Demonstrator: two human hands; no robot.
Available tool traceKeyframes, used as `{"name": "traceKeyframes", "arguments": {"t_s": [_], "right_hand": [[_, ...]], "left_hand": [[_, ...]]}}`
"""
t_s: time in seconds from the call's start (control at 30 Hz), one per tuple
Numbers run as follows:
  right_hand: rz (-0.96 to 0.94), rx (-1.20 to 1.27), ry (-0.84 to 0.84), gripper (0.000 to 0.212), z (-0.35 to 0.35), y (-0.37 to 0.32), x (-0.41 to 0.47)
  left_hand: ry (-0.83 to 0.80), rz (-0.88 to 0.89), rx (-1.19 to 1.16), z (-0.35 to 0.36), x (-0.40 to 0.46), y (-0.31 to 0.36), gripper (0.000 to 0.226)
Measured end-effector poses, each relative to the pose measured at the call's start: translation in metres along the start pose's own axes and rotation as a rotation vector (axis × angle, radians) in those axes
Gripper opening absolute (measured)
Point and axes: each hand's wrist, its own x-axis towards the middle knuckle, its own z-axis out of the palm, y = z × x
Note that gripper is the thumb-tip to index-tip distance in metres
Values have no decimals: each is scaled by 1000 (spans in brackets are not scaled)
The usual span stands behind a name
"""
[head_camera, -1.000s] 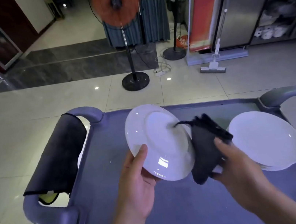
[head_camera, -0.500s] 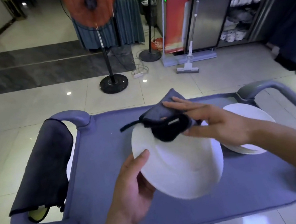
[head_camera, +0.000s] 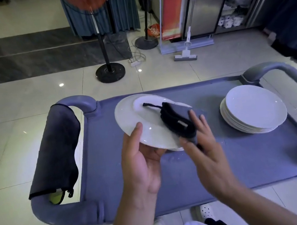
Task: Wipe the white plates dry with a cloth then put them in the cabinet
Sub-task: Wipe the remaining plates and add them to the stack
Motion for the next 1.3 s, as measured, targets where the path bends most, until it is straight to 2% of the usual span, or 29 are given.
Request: {"name": "traceKeyframes", "arguments": {"t_s": [0.1, 0.17, 0.2, 0.27, 0.33, 0.4, 0.43, 0.5, 0.53, 0.6, 0.63, 0.7, 0.73, 0.77, 0.8, 0.87, 0.97, 1.03, 1.1, 1.17, 1.23, 1.3], "right_hand": [[-129, -168, -77, 45, 18, 1, -19], [-84, -106, -212, 38, 19, -12, -24], [-7, 14, -259, 33, 17, -20, -24], [238, 334, -231, 19, 6, -32, -24], [499, 528, -111, 46, -14, -25, -18], [687, 592, 1, 55, -33, -21, -13], [708, 566, 45, 54, -41, -18, -12], [635, 443, 119, 36, -48, -17, -9], [545, 360, 142, 25, -45, -21, -8], [318, 159, 174, 18, -30, -27, -7], [202, 46, 144, 19, -18, -29, -7], [-5, -168, -61, 20, 1, -25, -12], [-68, -340, -191, 30, 10, -18, -15], [-105, -536, -294, 51, 15, -10, -18], [-139, -674, -335, 66, 16, -3, -20], [-266, -824, -263, 72, 19, 4, -21], [-416, -864, -104, 70, 29, 4, -19], [-459, -866, -103, 71, 32, -1, -18], [-369, -796, -80, 58, 33, -6, -16], [-65, -591, 3, 29, 30, -6, -6], [318, -133, 80, 21, 20, 0, 3], [558, 255, 160, 25, 8, 11, 2]], "left_hand": [[24, -17, 7, -8, 6, 1, 60], [28, -26, -3, -14, 10, 3, 64], [37, -7, -6, -17, 12, 5, 60], [65, 50, -21, -24, 17, 11, 42], [72, 55, -52, -32, 19, 16, 38], [70, 41, -73, -38, 16, 21, 40], [66, 31, -75, -39, 15, 22, 40], [62, 3, -59, -40, 10, 21, 41], [59, -14, -45, -39, 7, 20, 40], [66, -66, -19, -37, 1, 15, 38], [76, -104, -15, -36, -1, 13, 38], [74, -186, -32, -33, -5, 15, 41], [73, -212, -44, -34, -7, 17, 41], [82, -232, -61, -35, -8, 19, 40], [98, -244, -79, -37, -9, 22, 38], [123, -252, -110, -41, -13, 28, 32], [129, -270, -131, -43, -16, 32, 27], [119, -254, -111, -40, -19, 35, 26], [67, -240, -58, -35, -19, 37, 28], [6, -253, 30, -27, -16, 41, 34], [-75, -230, 184, -22, -12, 45, 34], [-66, -56, 364, -27, -9, 48, 34]]}}
